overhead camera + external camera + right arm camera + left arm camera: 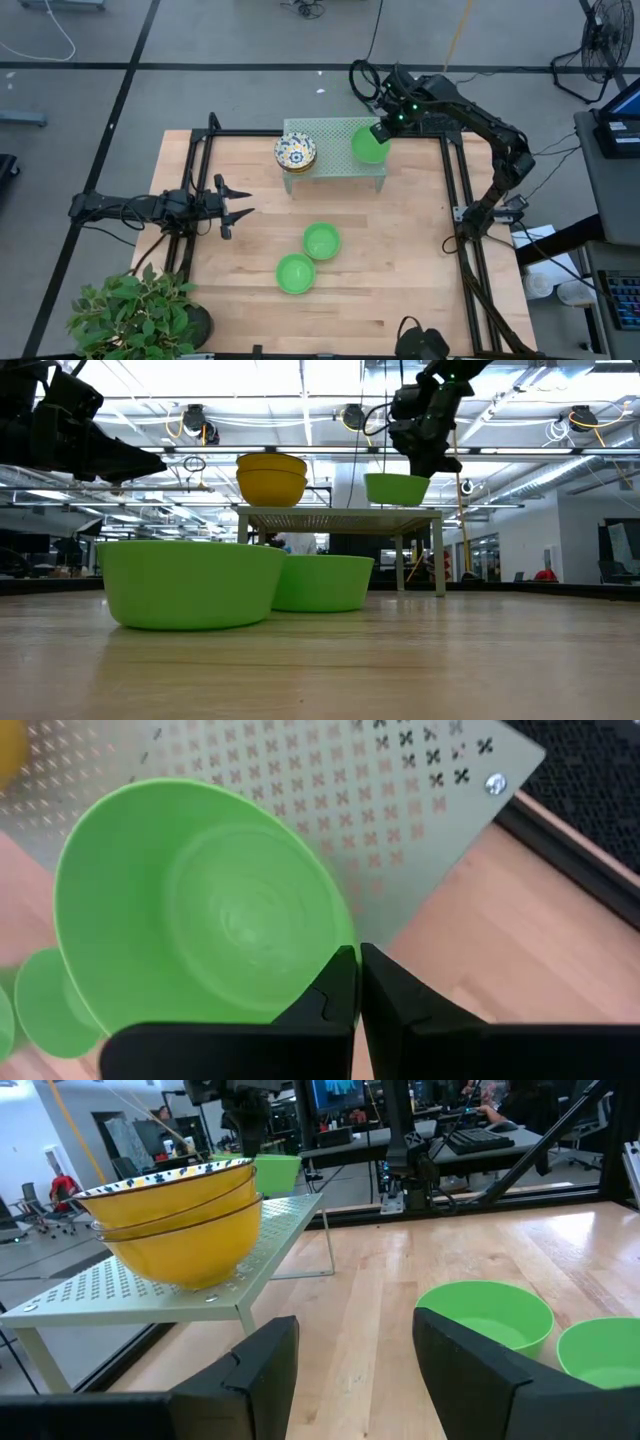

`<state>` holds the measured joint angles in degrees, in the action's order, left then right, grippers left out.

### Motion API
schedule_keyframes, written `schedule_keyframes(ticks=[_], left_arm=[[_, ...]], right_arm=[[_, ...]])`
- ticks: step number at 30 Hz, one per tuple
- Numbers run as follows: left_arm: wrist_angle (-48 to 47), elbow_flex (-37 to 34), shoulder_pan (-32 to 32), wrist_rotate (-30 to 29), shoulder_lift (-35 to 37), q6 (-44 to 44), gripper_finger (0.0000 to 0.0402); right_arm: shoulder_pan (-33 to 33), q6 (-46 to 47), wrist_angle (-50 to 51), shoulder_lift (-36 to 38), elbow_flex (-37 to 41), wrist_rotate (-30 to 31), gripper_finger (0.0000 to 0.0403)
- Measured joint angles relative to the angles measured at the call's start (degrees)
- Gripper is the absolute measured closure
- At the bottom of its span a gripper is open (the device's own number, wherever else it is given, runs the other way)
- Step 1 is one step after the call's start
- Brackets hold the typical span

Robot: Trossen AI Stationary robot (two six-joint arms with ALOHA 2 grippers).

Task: Pick & Place Mini bowls
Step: Put the top right green bowl on the shelf

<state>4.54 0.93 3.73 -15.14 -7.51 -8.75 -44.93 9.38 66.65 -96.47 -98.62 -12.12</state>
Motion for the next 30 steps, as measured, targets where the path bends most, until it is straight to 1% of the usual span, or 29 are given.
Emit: schedule_keyframes(ticks=[8, 23, 30], left_arm=[[0.00, 0.00, 0.00, 0.00, 0.02, 0.00, 0.0199], [-0.01, 0.00, -0.02, 0.00, 0.00, 0.00, 0.0199], [-0.02, 0.00, -0.02, 0.00, 0.02, 0.00, 0.0199]], right_arm=[[0.00, 0.00, -0.73, 0.00, 1.87, 0.02, 0.0403], [0.04, 0.40, -3.65, 0.00, 1.93, 0.02, 0.0403], [0.33, 0.42, -3.41, 0.00, 1.93, 0.07, 0.0403]])
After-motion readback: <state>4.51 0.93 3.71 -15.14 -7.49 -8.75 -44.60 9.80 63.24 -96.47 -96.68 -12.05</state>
